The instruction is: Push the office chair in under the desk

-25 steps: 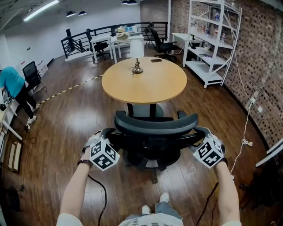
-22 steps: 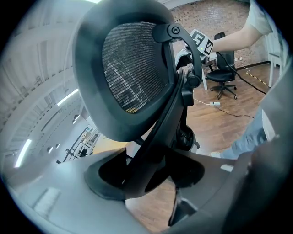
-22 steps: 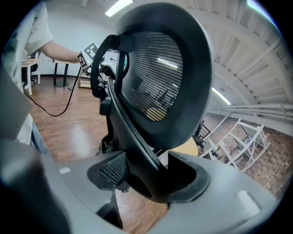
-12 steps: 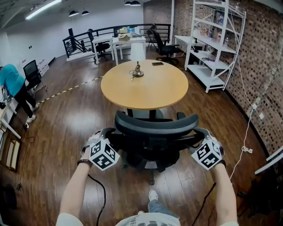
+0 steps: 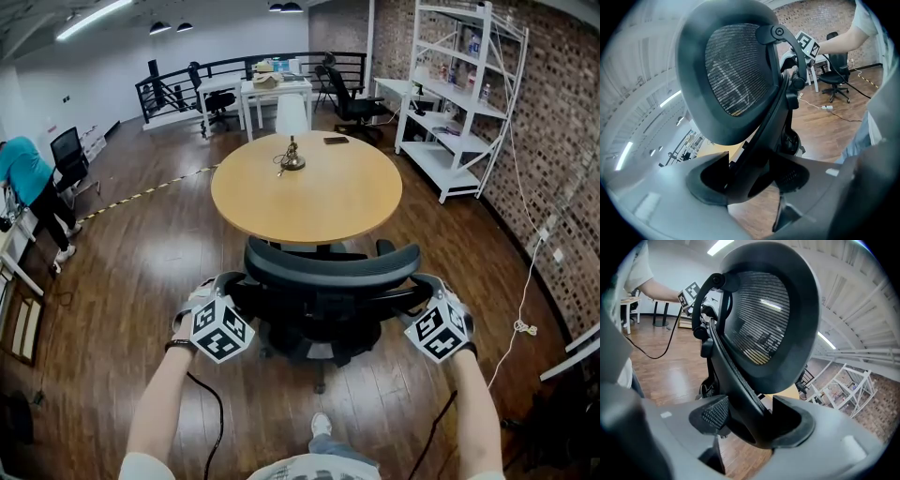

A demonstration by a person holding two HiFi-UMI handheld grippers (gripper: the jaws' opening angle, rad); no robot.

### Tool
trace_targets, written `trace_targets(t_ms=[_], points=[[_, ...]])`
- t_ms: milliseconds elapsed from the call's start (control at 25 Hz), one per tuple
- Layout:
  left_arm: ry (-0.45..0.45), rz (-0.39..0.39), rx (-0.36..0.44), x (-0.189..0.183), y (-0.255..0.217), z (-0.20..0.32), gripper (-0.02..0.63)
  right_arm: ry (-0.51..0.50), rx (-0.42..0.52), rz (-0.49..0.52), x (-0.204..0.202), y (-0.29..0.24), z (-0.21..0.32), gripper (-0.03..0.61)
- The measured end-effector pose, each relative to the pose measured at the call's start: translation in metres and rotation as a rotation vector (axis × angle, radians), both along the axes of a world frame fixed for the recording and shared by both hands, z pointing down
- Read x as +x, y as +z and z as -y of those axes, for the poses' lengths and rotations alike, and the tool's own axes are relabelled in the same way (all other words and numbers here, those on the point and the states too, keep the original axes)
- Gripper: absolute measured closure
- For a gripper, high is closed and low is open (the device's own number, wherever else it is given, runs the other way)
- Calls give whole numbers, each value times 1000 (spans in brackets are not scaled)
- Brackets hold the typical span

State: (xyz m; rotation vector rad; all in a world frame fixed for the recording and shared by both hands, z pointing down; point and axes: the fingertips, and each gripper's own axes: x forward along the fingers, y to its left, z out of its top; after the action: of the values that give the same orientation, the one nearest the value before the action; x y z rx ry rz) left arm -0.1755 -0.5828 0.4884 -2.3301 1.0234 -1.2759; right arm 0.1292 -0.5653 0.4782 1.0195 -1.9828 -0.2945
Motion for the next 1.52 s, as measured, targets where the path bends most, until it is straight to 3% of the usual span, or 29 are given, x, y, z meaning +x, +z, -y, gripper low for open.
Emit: trace_targets(t_ms=[560,1080,1520], points=[[-12,-1,-1,16,-2,48,325,-29,29,6,15,-3,50,288],[-26,10,-8,16,1,47,322,-55,50,9,15,0,48,287],[-34,18,38,16,0,46,319,-38,53,-17,16,2,48,279]])
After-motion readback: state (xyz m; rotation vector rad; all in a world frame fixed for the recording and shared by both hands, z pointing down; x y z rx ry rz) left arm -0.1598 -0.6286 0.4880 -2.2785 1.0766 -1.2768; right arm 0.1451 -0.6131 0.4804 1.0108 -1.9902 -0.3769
